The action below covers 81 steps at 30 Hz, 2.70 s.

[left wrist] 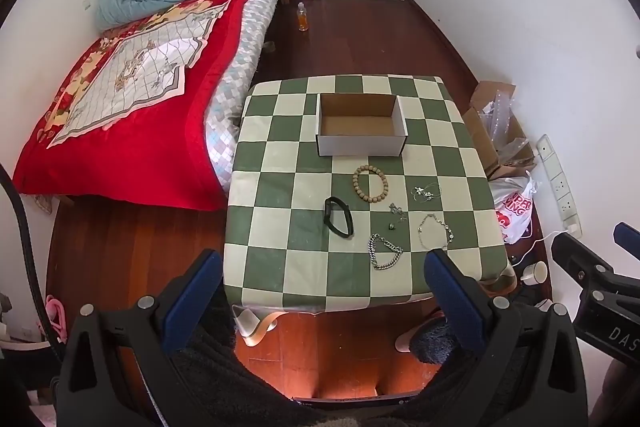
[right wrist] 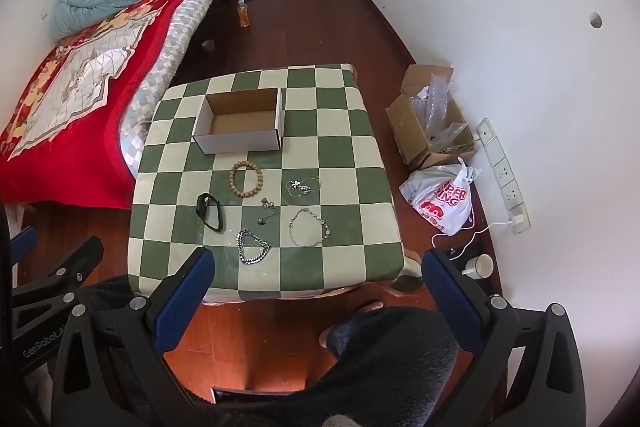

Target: Organize jewelry

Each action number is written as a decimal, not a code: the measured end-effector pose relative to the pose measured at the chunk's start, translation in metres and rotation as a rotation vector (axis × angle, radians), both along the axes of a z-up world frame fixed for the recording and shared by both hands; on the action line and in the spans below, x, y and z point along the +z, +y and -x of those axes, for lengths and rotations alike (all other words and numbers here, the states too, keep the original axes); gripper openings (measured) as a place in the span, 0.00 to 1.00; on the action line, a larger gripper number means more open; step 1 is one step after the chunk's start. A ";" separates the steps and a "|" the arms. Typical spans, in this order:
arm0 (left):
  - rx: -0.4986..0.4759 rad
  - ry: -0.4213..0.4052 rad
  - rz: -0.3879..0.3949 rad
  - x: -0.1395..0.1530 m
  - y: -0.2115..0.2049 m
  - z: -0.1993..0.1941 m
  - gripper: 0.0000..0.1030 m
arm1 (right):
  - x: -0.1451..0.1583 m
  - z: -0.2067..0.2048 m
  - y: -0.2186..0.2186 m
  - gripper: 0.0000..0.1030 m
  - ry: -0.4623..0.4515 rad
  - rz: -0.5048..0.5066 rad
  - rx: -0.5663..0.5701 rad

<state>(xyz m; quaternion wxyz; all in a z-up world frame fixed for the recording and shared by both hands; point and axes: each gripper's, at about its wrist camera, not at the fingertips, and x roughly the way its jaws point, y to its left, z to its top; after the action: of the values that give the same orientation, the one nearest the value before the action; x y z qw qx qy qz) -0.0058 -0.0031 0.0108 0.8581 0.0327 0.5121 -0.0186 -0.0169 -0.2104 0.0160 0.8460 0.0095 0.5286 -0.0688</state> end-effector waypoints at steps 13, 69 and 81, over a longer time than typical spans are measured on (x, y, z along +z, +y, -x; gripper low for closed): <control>0.002 -0.006 0.003 0.004 -0.001 0.000 1.00 | 0.005 0.000 -0.002 1.00 -0.002 0.004 0.001; 0.009 -0.034 0.004 0.017 -0.003 -0.004 1.00 | 0.023 -0.002 -0.004 1.00 -0.021 0.010 0.002; 0.049 -0.036 -0.029 0.006 0.000 -0.027 1.00 | 0.008 -0.008 -0.004 1.00 -0.014 0.017 -0.013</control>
<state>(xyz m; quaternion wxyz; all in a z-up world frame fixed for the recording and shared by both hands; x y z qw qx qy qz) 0.0209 -0.0031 0.0169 0.8669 0.0328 0.4972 0.0103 -0.0093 -0.2146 0.0236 0.8493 0.0062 0.5220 -0.0788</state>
